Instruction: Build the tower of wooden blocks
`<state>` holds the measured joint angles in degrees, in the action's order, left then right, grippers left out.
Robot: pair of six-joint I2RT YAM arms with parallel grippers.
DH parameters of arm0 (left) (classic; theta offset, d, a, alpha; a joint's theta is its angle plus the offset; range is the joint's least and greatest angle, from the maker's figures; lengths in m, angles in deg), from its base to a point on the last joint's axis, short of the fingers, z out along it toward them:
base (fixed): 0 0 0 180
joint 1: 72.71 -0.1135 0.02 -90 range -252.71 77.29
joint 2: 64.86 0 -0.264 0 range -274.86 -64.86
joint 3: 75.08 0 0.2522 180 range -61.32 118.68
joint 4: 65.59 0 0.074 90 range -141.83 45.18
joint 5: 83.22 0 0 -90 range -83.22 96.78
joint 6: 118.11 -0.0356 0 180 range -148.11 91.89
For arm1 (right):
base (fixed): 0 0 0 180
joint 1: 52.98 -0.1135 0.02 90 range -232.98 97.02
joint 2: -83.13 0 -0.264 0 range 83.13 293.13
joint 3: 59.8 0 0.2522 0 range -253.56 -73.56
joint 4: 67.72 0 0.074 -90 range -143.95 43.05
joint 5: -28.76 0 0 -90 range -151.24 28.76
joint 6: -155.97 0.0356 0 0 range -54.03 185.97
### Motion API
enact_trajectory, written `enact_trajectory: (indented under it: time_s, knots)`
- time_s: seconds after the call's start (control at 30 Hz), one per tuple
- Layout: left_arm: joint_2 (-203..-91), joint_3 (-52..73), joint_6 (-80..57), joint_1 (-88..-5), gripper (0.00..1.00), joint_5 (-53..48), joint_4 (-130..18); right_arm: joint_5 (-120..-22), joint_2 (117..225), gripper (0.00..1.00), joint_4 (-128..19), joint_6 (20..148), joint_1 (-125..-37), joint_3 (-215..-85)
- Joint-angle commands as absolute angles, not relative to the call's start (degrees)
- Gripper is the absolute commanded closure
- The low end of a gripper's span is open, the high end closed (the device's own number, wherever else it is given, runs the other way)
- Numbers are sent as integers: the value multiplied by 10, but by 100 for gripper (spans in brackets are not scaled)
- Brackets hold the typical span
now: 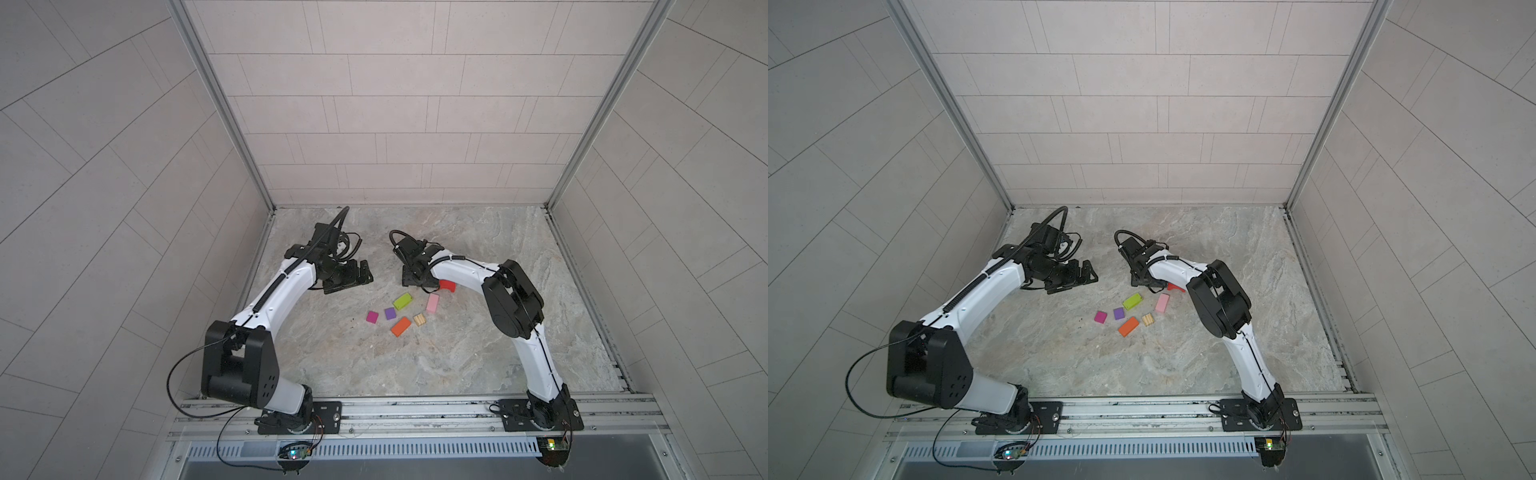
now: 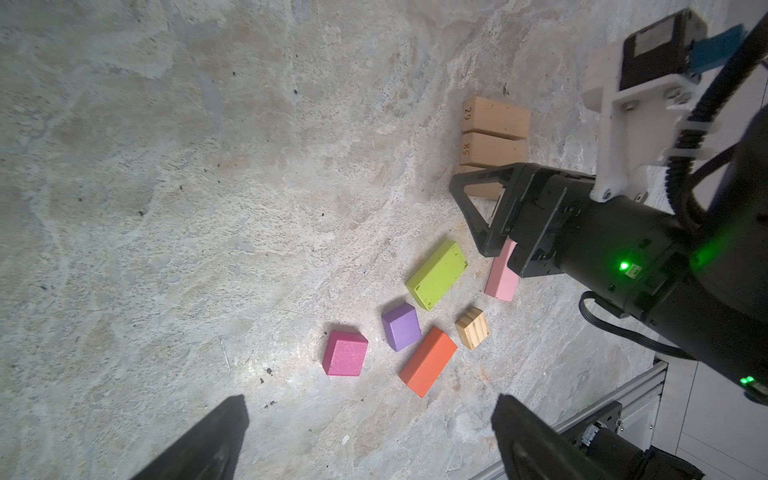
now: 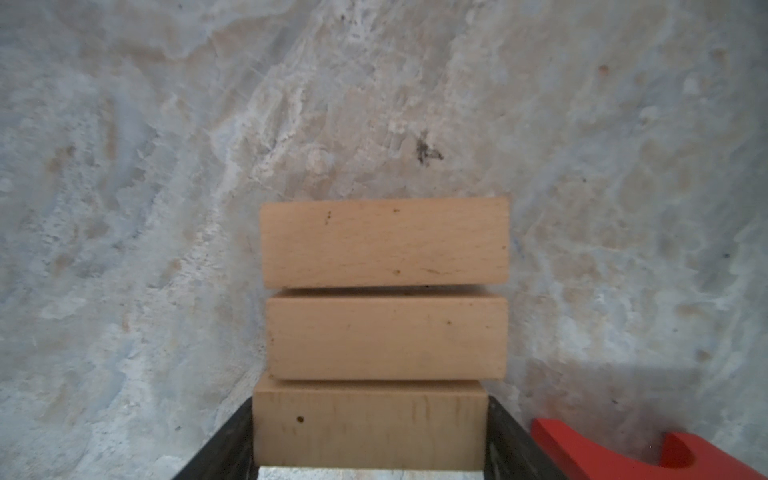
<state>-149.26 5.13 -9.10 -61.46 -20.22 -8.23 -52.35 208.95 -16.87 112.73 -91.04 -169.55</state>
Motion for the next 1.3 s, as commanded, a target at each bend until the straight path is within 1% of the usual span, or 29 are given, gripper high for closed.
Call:
enact_trajectory:
  time_s: [0.0,1.0,1.27]
  knots:
    - [-1479,44,-97,-618,1,-203,-80,-513,2078,29,-155,1108,-902,-1680]
    - [-1478,45,-95,-620,2,-201,-81,-545,2080,29,-162,1089,-886,-1678]
    - [-1479,44,-95,-620,2,-202,-81,-546,2084,26,-162,1091,-886,-1678]
